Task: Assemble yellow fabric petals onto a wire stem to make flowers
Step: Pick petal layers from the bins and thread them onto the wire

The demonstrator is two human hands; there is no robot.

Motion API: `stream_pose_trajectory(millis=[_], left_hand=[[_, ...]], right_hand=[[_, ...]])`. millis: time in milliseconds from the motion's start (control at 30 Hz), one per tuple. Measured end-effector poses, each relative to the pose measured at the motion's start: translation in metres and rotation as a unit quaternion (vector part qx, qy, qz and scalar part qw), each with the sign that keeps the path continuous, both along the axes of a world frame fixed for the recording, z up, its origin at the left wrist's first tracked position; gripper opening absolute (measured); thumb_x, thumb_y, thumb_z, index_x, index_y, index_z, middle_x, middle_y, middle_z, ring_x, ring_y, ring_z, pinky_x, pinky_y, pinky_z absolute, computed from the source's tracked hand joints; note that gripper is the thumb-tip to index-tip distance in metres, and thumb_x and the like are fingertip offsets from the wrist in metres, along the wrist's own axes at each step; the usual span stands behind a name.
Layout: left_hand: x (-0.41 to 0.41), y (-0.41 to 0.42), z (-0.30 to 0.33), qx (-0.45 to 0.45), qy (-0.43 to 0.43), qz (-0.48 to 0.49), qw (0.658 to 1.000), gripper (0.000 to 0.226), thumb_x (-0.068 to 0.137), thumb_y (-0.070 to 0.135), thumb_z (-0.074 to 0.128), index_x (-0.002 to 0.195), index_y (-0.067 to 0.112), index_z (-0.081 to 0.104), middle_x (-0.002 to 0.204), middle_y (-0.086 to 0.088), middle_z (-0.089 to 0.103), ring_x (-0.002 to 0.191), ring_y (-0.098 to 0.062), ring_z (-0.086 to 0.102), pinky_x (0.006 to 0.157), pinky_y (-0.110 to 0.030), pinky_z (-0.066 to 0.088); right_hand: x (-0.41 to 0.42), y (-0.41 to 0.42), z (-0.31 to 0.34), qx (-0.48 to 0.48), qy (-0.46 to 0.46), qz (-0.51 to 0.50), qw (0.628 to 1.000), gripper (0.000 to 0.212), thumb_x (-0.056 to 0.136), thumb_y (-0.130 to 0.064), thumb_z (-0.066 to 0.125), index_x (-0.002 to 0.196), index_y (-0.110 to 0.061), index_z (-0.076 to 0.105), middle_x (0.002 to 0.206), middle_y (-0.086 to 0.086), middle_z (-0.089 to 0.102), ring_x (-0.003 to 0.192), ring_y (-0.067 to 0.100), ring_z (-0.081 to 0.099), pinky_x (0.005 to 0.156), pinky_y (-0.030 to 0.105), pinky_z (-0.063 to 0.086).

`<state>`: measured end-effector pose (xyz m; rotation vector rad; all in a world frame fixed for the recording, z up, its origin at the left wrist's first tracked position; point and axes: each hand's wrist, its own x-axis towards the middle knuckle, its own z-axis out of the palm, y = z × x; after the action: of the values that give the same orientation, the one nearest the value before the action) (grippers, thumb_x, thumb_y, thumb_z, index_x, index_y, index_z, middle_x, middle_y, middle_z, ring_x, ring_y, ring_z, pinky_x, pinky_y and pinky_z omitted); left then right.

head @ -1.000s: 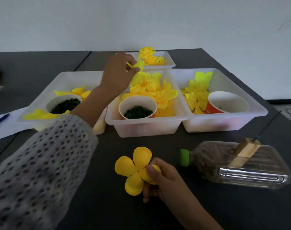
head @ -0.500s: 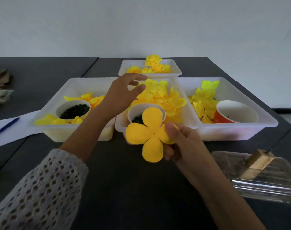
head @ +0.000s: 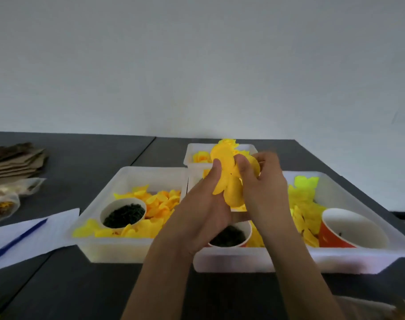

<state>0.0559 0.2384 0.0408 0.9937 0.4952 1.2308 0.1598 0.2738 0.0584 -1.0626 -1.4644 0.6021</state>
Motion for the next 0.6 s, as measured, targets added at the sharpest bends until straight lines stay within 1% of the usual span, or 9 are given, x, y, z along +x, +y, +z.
stream_pose_trajectory(millis=[100,167,200,233,300,367,433,500,600], left_hand=[[0.001,0.006,0.007,-0.01,0.004,0.151,0.988,0.06,0.089,0.054,0.047,0.136,0.018,0.052,0.128,-0.004,0.065,0.118,-0.021,0.062,0.098,-0.044,0.051],[-0.001,0.006,0.011,0.003,0.034,0.207,0.978,0.037,0.094,0.054,0.049,0.124,0.034,0.056,0.11,0.022,0.07,0.107,0.004,0.062,0.094,-0.022,0.052],[0.0,0.006,0.012,0.006,0.053,0.215,0.975,0.021,0.1,0.045,0.045,0.116,0.036,0.055,0.099,0.032,0.069,0.1,0.014,0.061,0.086,-0.011,0.05],[0.003,0.005,0.016,-0.007,0.027,0.189,0.982,0.019,0.103,0.036,0.042,0.114,0.033,0.056,0.102,0.027,0.07,0.102,0.012,0.062,0.09,-0.012,0.049],[0.007,0.0,0.02,-0.011,-0.071,0.127,0.989,0.041,0.097,0.035,0.042,0.128,0.012,0.056,0.13,-0.01,0.064,0.125,-0.021,0.057,0.112,-0.042,0.038],[0.006,-0.002,0.022,-0.015,-0.15,0.077,0.986,0.059,0.087,0.041,0.045,0.135,0.007,0.05,0.135,-0.021,0.057,0.13,-0.036,0.051,0.115,-0.055,0.029],[0.005,-0.001,0.018,-0.012,-0.157,0.05,0.986,0.066,0.081,0.045,0.048,0.135,0.008,0.052,0.135,-0.02,0.057,0.13,-0.036,0.05,0.115,-0.056,0.028],[0.005,-0.002,0.019,-0.013,-0.147,0.03,0.989,0.069,0.077,0.047,0.05,0.132,0.006,0.055,0.136,-0.021,0.056,0.13,-0.035,0.05,0.114,-0.054,0.03],[0.008,-0.003,0.023,-0.012,-0.103,0.021,0.994,0.07,0.081,0.047,0.049,0.137,0.004,0.05,0.137,-0.023,0.055,0.13,-0.034,0.05,0.114,-0.051,0.032]], right_hand=[[0.004,-0.003,0.006,0.1,-0.018,-0.007,0.995,0.046,0.083,-0.024,0.072,0.104,-0.04,0.035,0.1,-0.013,0.048,0.09,0.007,0.052,0.069,0.014,0.04],[0.006,-0.007,0.007,0.134,-0.061,0.023,0.989,0.045,0.077,-0.028,0.077,0.102,-0.045,0.043,0.107,-0.017,0.046,0.103,0.012,0.048,0.08,0.021,0.041],[0.006,-0.008,0.005,0.137,-0.081,0.043,0.986,0.039,0.075,-0.032,0.078,0.1,-0.044,0.05,0.109,-0.016,0.046,0.107,0.013,0.045,0.083,0.02,0.04],[0.005,-0.009,0.004,0.136,-0.096,0.065,0.984,0.034,0.074,-0.036,0.078,0.098,-0.043,0.055,0.11,-0.015,0.046,0.11,0.013,0.043,0.083,0.014,0.038],[0.004,-0.008,0.0,0.123,-0.112,0.101,0.981,0.03,0.073,-0.037,0.077,0.096,-0.042,0.059,0.111,-0.015,0.045,0.109,0.013,0.043,0.08,0.005,0.036],[0.004,-0.008,-0.004,0.113,-0.117,0.128,0.978,0.035,0.07,-0.04,0.08,0.098,-0.044,0.059,0.113,-0.018,0.043,0.108,0.009,0.044,0.079,0.005,0.036],[0.002,-0.008,-0.008,0.114,-0.11,0.148,0.976,0.04,0.064,-0.053,0.073,0.102,-0.048,0.059,0.115,-0.025,0.041,0.11,0.006,0.043,0.081,0.006,0.034],[-0.001,-0.009,-0.01,0.115,-0.093,0.159,0.976,0.043,0.065,-0.064,0.06,0.107,-0.053,0.057,0.118,-0.027,0.039,0.114,0.006,0.041,0.085,0.015,0.037],[-0.004,-0.011,-0.006,0.116,-0.072,0.157,0.978,0.04,0.068,-0.068,0.052,0.107,-0.064,0.054,0.125,-0.022,0.036,0.124,0.004,0.036,0.086,0.02,0.04]])
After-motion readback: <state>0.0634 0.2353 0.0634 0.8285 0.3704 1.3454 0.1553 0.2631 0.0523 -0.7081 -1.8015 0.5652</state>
